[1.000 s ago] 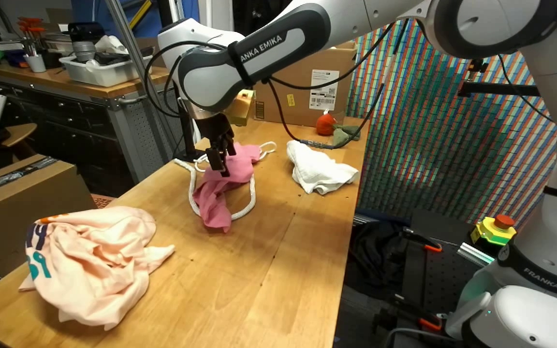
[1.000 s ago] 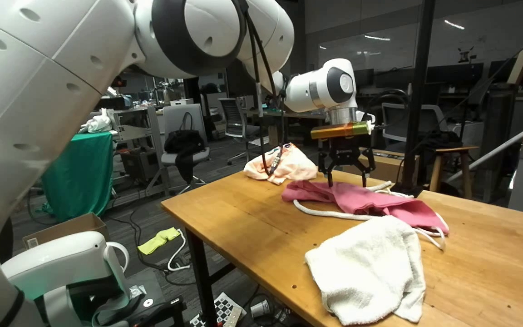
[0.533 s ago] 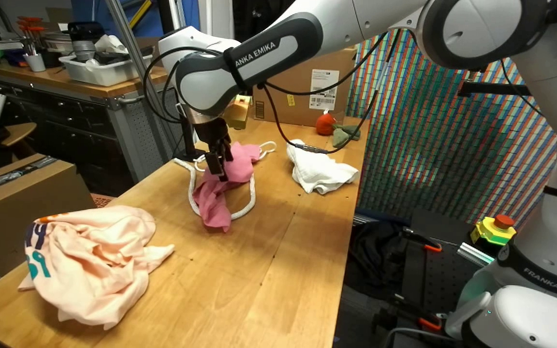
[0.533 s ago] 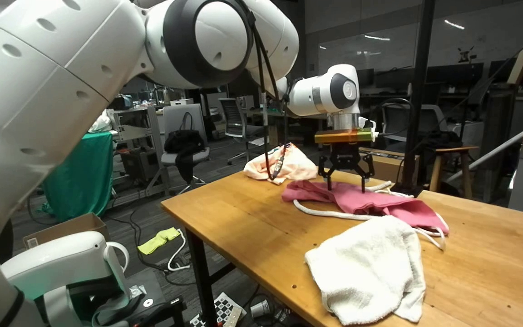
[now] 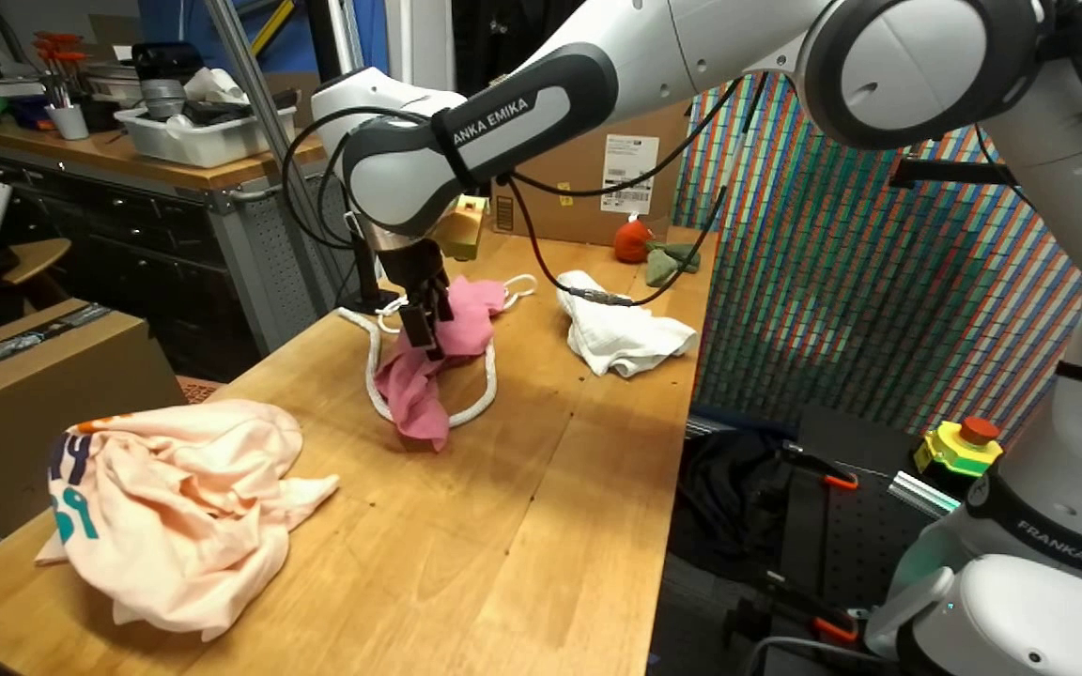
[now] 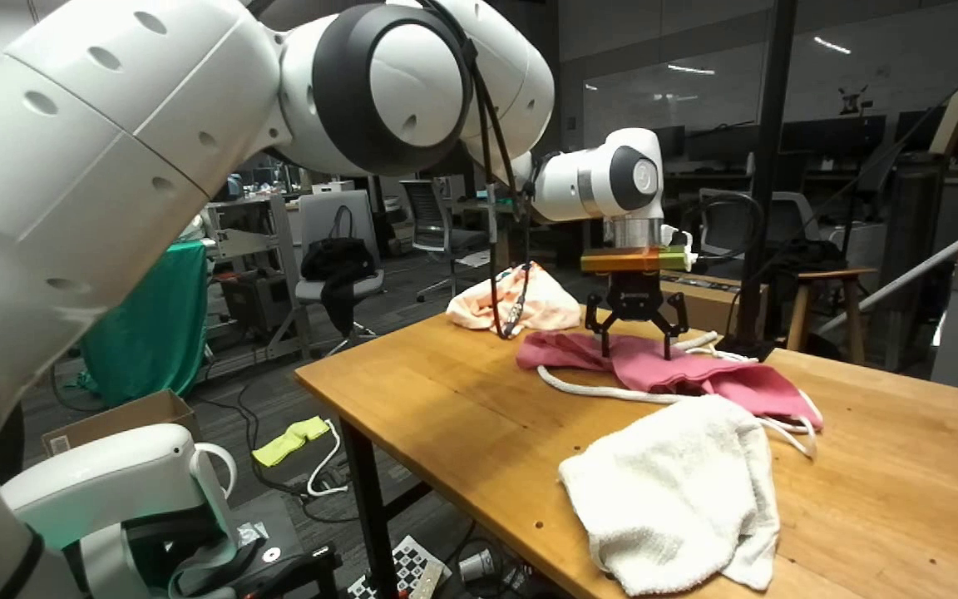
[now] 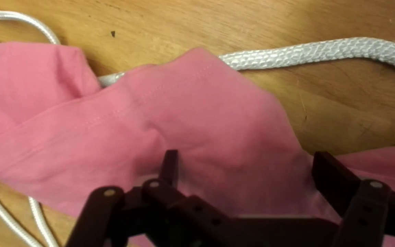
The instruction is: Spread the objects that are on the table, where the orange object and pink cloth moved to the right, white towel and smaller rope to remain on the center, light pink object and bigger rope moved to the left
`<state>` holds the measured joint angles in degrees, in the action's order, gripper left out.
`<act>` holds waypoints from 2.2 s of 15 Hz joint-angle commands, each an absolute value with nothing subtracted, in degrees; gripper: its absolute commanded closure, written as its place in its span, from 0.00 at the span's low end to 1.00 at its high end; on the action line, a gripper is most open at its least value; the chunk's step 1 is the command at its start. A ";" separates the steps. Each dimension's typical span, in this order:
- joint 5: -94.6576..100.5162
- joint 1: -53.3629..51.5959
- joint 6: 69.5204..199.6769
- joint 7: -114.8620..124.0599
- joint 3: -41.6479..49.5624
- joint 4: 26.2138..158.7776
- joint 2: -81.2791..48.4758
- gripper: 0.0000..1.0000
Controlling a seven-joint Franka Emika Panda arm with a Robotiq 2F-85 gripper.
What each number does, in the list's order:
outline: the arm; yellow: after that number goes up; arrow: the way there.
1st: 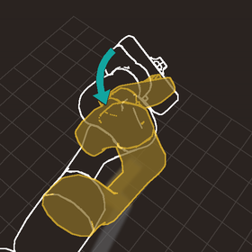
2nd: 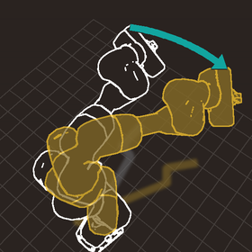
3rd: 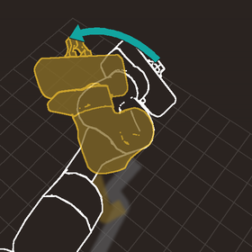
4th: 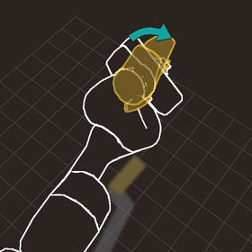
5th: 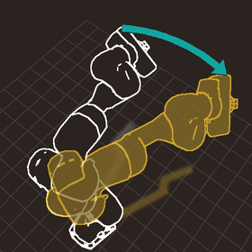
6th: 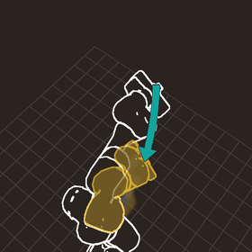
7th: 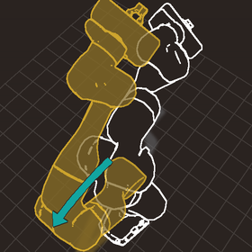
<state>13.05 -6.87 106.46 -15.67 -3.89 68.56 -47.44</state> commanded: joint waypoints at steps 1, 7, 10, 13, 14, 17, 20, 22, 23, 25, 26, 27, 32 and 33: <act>12.89 -7.12 105.50 -15.32 -3.29 65.41 -50.15 0.00; 13.45 -7.68 105.52 -14.08 -2.78 65.43 -50.56 0.34; 13.55 -7.91 104.83 -13.36 -2.60 65.14 -50.09 0.58; 14.08 -8.39 103.04 -11.77 -1.89 64.56 -49.67 0.80; 14.53 -8.69 102.43 -10.91 -1.44 64.56 -49.25 0.87; 15.86 -9.17 101.66 -8.76 -0.39 64.43 -48.23 0.96; 17.36 -9.71 101.38 -5.91 0.90 64.11 -46.98 0.96; 18.34 -9.95 101.26 -3.73 1.74 63.89 -45.89 0.97; 18.63 -10.02 101.30 -2.75 2.10 63.69 -45.47 0.97; 19.09 -10.04 101.54 -0.29 2.93 63.05 -44.29 0.97; 18.96 -9.89 101.70 1.04 3.29 62.66 -43.73 0.97; 18.75 -9.79 101.46 2.32 3.57 62.02 -43.16 0.97; 18.87 -9.36 102.90 11.18 6.00 58.90 -41.15 0.97; 19.00 -9.31 103.13 13.37 6.65 57.89 -41.28 0.97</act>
